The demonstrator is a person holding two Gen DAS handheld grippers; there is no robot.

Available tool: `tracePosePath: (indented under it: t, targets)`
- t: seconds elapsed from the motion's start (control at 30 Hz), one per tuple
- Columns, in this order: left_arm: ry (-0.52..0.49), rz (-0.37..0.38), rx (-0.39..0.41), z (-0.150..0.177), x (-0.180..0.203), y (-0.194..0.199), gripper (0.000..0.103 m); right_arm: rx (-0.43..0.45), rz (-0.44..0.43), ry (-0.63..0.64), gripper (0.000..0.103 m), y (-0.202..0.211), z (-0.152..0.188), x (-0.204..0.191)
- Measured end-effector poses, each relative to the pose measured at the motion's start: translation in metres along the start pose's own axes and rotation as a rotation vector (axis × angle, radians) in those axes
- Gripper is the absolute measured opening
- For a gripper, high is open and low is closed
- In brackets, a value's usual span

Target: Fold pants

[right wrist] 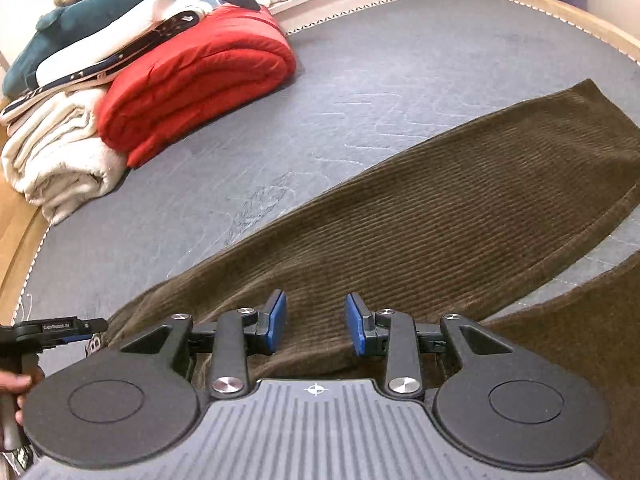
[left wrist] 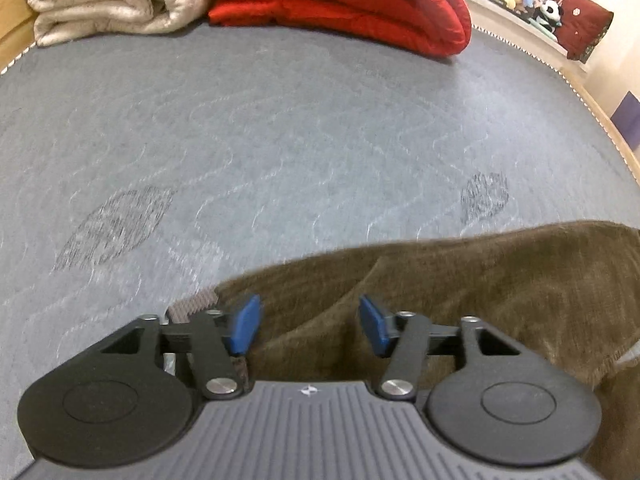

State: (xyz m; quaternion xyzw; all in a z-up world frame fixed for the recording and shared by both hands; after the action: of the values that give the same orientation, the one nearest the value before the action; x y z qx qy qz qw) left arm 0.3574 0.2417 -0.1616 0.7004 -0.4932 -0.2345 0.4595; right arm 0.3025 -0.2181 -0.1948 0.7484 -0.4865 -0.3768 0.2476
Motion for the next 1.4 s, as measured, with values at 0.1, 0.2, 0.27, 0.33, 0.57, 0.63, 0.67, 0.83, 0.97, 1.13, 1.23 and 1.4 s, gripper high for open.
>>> tracePosePath:
  t: [0.1, 0.2, 0.27, 0.33, 0.57, 0.63, 0.67, 0.83, 0.97, 1.13, 1.23, 1.4]
  targets:
    - [-0.036, -0.002, 0.019, -0.009, 0.012, -0.01, 0.08, -0.002, -0.008, 0.007, 0.035, -0.001, -0.005, 0.005]
    - [-0.104, -0.009, 0.043, -0.014, 0.02, -0.021, 0.088, -0.005, -0.003, 0.025, 0.035, -0.006, -0.011, 0.008]
    - [-0.14, -0.017, 0.033, -0.014, 0.021, -0.033, 0.088, -0.01, 0.005, 0.032, 0.035, -0.011, -0.014, 0.013]
    - [-0.17, -0.036, 0.016, -0.012, 0.018, -0.046, 0.088, -0.017, 0.011, 0.036, 0.035, -0.016, -0.016, 0.016]
    - [-0.177, -0.029, -0.077, -0.007, -0.002, -0.082, 0.097, -0.041, 0.006, 0.072, 0.035, -0.038, -0.021, 0.014]
    - [-0.163, -0.003, -0.105, -0.008, -0.004, -0.087, 0.097, -0.047, -0.001, 0.089, 0.035, -0.044, -0.022, 0.012]
    - [-0.164, 0.005, -0.111, -0.008, -0.004, -0.089, 0.097, -0.05, -0.005, 0.097, 0.035, -0.046, -0.023, 0.012]
    - [-0.249, 0.045, -0.106, -0.008, 0.001, -0.092, 0.097, -0.056, 0.001, 0.131, 0.035, -0.056, -0.03, 0.014]
    - [-0.262, 0.105, -0.129, -0.005, 0.004, -0.09, 0.083, -0.064, 0.006, 0.126, 0.035, -0.06, -0.039, 0.02]
    - [-0.406, 0.126, -0.131, -0.002, 0.025, -0.074, 0.019, -0.048, 0.033, 0.164, 0.035, -0.052, -0.055, 0.022]
    - [-0.498, 0.108, -0.107, 0.004, 0.034, -0.059, 0.013, -0.022, 0.044, 0.187, 0.035, -0.041, -0.066, 0.023]
    - [-0.549, 0.096, -0.017, 0.026, 0.047, -0.013, 0.01, 0.027, 0.097, 0.21, 0.035, -0.005, -0.081, 0.042]
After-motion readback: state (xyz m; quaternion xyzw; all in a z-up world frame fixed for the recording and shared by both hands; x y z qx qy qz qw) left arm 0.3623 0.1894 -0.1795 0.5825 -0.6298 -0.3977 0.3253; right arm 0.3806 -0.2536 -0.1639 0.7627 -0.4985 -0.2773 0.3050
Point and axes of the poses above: each gripper's, at about its wrist camera, not at the fingertips, and y roughly against the way its jaws point, x to its right, z to its underside, the point moved 8 cm from there along -y, roughly the way its jaws point, and after that the axes turned 15 degrees about y, right-handed, at the moved point
